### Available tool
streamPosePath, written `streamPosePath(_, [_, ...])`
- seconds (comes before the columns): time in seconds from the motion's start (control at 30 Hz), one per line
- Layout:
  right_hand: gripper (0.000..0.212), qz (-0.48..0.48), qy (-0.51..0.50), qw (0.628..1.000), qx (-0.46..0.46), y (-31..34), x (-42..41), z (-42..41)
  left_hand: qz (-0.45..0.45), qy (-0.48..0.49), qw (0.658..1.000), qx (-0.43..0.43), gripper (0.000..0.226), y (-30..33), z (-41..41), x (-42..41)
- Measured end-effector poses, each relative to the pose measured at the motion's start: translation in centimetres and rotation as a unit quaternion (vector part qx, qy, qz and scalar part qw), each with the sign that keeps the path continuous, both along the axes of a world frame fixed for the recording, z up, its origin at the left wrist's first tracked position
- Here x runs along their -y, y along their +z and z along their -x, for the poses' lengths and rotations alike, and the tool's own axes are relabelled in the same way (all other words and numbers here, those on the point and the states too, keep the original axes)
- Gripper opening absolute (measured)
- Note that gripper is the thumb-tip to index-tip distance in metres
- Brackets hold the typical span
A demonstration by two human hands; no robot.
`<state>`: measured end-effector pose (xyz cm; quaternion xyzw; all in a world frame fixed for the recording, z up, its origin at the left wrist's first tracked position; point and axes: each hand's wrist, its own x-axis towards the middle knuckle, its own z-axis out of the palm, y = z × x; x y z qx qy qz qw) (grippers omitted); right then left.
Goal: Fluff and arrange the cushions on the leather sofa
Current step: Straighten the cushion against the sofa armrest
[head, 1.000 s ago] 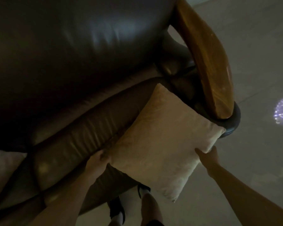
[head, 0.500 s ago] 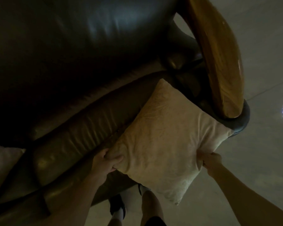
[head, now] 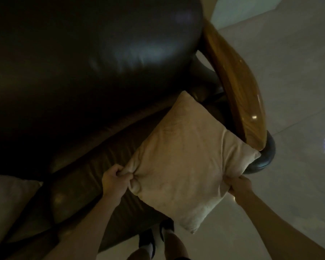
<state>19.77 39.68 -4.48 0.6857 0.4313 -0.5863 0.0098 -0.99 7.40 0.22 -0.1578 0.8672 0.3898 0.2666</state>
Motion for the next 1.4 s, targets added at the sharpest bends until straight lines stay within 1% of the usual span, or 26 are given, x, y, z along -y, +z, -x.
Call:
streamPosePath(0.13, [0.033, 0.014, -0.037, 0.998, -0.038, 2.3, 0.5, 2.0, -0.034, 0.003, 0.999, -0.038, 0.017, 2.1, 2.7, -0.1])
streamPosePath(0.2, [0.031, 0.011, -0.024, 0.998, -0.060, 3.7, 0.9, 3.3, -0.055, -0.003, 0.996, -0.063, 0.020, 3.8, 4.2, -0.1])
streamPosePath(0.3, [0.033, -0.013, -0.010, 0.998, -0.067, 5.5, 1.6, 4.4, -0.085, -0.021, 0.992, -0.092, 0.018, 5.8, 6.5, -0.4])
streamPosePath(0.4, [0.037, -0.025, 0.045, 0.996, -0.068, 7.8, 2.1, 5.5, -0.112, -0.035, 0.986, -0.117, 0.016, 7.8, 8.6, -0.2])
streamPosePath(0.47, [0.038, -0.001, 0.038, 0.996, -0.083, 8.6, 2.3, 6.4, -0.120, -0.047, 0.981, -0.142, 0.014, 9.1, 10.1, -0.3])
streamPosePath(0.57, [0.024, 0.047, -0.023, 0.990, -0.129, 9.8, 2.4, 8.3, -0.136, -0.068, 0.970, -0.187, 0.016, 11.0, 12.7, -0.9])
streamPosePath(0.7, [0.022, 0.139, -0.049, 0.975, -0.165, 10.5, 1.8, 10.9, -0.154, -0.086, 0.959, -0.223, 0.023, 13.2, 15.4, -2.4])
streamPosePath(0.73, [0.020, 0.160, -0.050, 0.970, -0.175, 10.4, 1.6, 11.5, -0.155, -0.086, 0.957, -0.229, 0.024, 13.5, 16.1, -2.9])
streamPosePath(0.8, [0.016, 0.184, -0.021, 0.963, -0.197, 10.2, 1.3, 13.0, -0.155, -0.075, 0.956, -0.236, 0.033, 14.0, 17.3, -3.8])
streamPosePath(0.87, [0.020, 0.162, 0.028, 0.963, -0.212, 9.4, 0.3, 14.6, -0.154, -0.065, 0.956, -0.242, 0.042, 13.9, 18.6, -5.4])
streamPosePath(0.93, [0.020, 0.134, 0.046, 0.968, -0.207, 8.8, -0.3, 16.5, -0.155, -0.059, 0.955, -0.247, 0.046, 13.8, 19.6, -6.7])
streamPosePath(0.97, [0.020, 0.137, 0.036, 0.968, -0.206, 8.4, -0.7, 17.5, -0.156, -0.058, 0.954, -0.248, 0.045, 13.7, 20.1, -7.3])
streamPosePath(1.1, [0.023, 0.197, -0.046, 0.957, -0.207, 5.6, -2.8, 20.8, -0.137, -0.063, 0.953, -0.262, 0.034, 12.6, 22.0, -10.3])
streamPosePath(1.2, [0.023, 0.209, -0.046, 0.957, -0.196, 3.9, -4.0, 22.7, -0.118, -0.075, 0.952, -0.270, 0.033, 11.9, 23.4, -11.5])
streamPosePath(1.3, [0.030, 0.228, -0.038, 0.955, -0.188, 1.7, -5.1, 24.9, -0.103, -0.074, 0.953, -0.275, 0.035, 11.0, 24.5, -12.1])
streamPosePath(1.4, [0.028, 0.245, -0.032, 0.951, -0.185, -0.1, -5.3, 26.9, -0.082, -0.068, 0.952, -0.287, 0.037, 10.3, 25.3, -12.2])
